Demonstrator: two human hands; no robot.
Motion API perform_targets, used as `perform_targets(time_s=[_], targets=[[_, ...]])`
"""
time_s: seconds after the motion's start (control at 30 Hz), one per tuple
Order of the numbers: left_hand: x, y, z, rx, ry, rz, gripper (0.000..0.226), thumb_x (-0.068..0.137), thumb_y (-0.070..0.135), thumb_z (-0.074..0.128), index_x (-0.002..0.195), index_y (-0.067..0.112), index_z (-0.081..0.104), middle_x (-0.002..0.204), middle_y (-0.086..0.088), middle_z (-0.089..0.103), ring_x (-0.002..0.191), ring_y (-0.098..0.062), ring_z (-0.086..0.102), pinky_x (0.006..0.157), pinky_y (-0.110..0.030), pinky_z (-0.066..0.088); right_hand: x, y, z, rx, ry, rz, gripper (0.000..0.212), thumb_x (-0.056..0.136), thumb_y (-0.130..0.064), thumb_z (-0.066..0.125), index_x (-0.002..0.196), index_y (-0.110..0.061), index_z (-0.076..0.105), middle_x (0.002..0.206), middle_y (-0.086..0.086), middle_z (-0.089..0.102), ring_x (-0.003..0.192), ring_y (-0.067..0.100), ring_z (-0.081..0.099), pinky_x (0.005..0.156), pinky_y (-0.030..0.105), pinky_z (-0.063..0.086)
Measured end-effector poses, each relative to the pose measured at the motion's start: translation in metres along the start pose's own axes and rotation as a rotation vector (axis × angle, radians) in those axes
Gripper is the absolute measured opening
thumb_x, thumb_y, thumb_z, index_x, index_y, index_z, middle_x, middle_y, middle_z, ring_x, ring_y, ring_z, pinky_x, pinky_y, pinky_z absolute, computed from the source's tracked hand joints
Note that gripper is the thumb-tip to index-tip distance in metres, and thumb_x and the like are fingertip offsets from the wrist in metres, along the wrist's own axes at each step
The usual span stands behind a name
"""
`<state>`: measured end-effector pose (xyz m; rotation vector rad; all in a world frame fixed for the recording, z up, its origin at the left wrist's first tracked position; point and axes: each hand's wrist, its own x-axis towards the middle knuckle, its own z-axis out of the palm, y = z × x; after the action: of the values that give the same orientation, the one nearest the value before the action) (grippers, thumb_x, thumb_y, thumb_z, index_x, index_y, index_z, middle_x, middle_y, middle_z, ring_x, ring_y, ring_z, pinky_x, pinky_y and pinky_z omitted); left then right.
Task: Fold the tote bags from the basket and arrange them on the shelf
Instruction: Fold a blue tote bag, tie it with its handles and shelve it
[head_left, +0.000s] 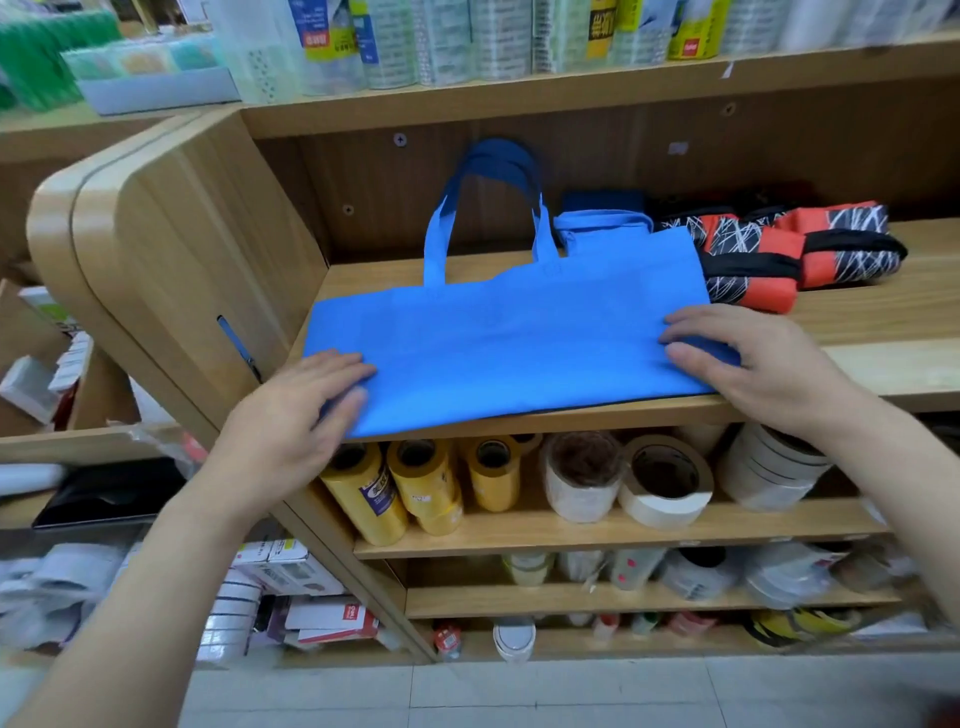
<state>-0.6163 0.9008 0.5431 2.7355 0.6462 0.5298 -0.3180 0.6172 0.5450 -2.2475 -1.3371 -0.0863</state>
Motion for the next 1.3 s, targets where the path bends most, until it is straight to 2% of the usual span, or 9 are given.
perform_targets(time_s=[0.07, 0.2, 0.37, 0.5, 0.67, 0.83, 1.1, 1.2, 1.3], targets=[[-0.006, -0.002, -0.007, 0.002, -0.173, -0.007, 0.067, 0.085, 0.045, 0.067, 0.144, 0.035, 0.037, 0.148, 0.023, 0.027, 0.143, 0.001, 0.016, 0.116, -0.022, 0.013, -0.003, 0.004, -0.010, 0.014, -0.143, -0.009, 0.068, 0.072, -0.075, 0.055, 0.124, -0.031, 0.063, 0.133, -0.018, 0.050, 0.126, -0.005, 0.039, 0.105, 0.016, 0.023], [-0.011, -0.010, -0.016, 0.004, -0.154, 0.005, 0.074, 0.080, 0.003, 0.075, 0.140, 0.033, 0.045, 0.146, 0.019, 0.039, 0.140, -0.005, 0.032, 0.115, -0.026, 0.025, -0.008, 0.018, -0.023, -0.056, -0.302, -0.036, 0.090, 0.053, -0.060, 0.084, 0.134, -0.047, 0.048, 0.140, -0.037, 0.036, 0.133, -0.015, 0.026, 0.108, 0.007, 0.013], [-0.022, -0.010, -0.019, -0.337, 0.050, -0.193, 0.054, 0.082, -0.013, 0.064, 0.096, 0.038, 0.074, 0.109, 0.018, 0.070, 0.110, -0.001, 0.060, 0.094, -0.018, 0.045, -0.014, 0.021, -0.038, 0.225, -0.269, 0.066, 0.052, 0.067, -0.020, 0.085, 0.108, -0.049, 0.070, 0.120, -0.038, 0.059, 0.118, -0.018, 0.049, 0.098, -0.003, 0.028], [-0.023, 0.002, -0.010, -0.579, 0.261, -0.388, 0.021, 0.087, 0.009, 0.069, 0.083, 0.029, 0.073, 0.073, 0.025, 0.070, 0.073, 0.011, 0.061, 0.074, -0.015, 0.048, -0.017, 0.016, -0.040, 0.382, -0.057, 0.254, 0.021, 0.086, -0.010, 0.070, 0.082, -0.031, 0.074, 0.072, -0.017, 0.070, 0.069, -0.010, 0.061, 0.064, 0.001, 0.042], [-0.020, 0.020, 0.007, -0.254, 0.388, -0.427, 0.026, 0.093, 0.043, 0.060, 0.107, 0.022, 0.064, 0.089, 0.000, 0.066, 0.087, -0.022, 0.059, 0.076, -0.041, 0.048, -0.017, -0.005, -0.027, 0.352, 0.241, 0.334, 0.021, 0.089, -0.018, 0.069, 0.107, -0.021, 0.058, 0.082, -0.013, 0.061, 0.064, -0.011, 0.059, 0.056, 0.004, 0.039], [-0.011, 0.032, 0.007, -0.073, 0.456, -0.448, 0.029, 0.094, 0.041, 0.059, 0.109, 0.017, 0.060, 0.085, 0.001, 0.064, 0.082, -0.027, 0.059, 0.070, -0.037, 0.043, -0.007, -0.005, -0.011, 0.156, 0.338, 0.449, 0.047, 0.082, -0.038, 0.075, 0.122, -0.020, 0.058, 0.087, 0.007, 0.066, 0.083, 0.027, 0.059, 0.070, 0.033, 0.041], [-0.001, 0.034, -0.004, 0.394, 0.329, -0.364, 0.038, 0.087, 0.025, 0.064, 0.125, 0.025, 0.060, 0.090, -0.013, 0.060, 0.090, -0.036, 0.051, 0.060, -0.040, 0.041, -0.001, -0.017, -0.003, -0.239, 0.253, 0.538, 0.060, 0.086, -0.058, 0.059, 0.134, -0.022, 0.051, 0.116, 0.017, 0.060, 0.104, 0.042, 0.056, 0.080, 0.046, 0.048], [0.005, 0.027, -0.002, 0.354, 0.143, 0.035, 0.039, 0.087, 0.007, 0.060, 0.121, 0.023, 0.068, 0.129, -0.016, 0.057, 0.119, -0.039, 0.047, 0.085, -0.053, 0.050, 0.000, -0.018, -0.005, -0.339, 0.152, 0.570, 0.067, 0.089, -0.064, 0.049, 0.139, -0.020, 0.046, 0.123, 0.015, 0.054, 0.109, 0.040, 0.054, 0.079, 0.046, 0.048], [0.007, 0.027, 0.003, 0.156, -0.132, 0.033, 0.046, 0.093, 0.038, 0.031, 0.131, 0.038, 0.057, 0.145, -0.001, 0.050, 0.136, -0.027, 0.042, 0.106, -0.050, 0.040, 0.001, -0.021, -0.009, -0.411, 0.089, 0.544, 0.065, 0.091, -0.061, 0.048, 0.135, -0.012, 0.048, 0.121, 0.017, 0.059, 0.110, 0.040, 0.055, 0.079, 0.045, 0.047]])
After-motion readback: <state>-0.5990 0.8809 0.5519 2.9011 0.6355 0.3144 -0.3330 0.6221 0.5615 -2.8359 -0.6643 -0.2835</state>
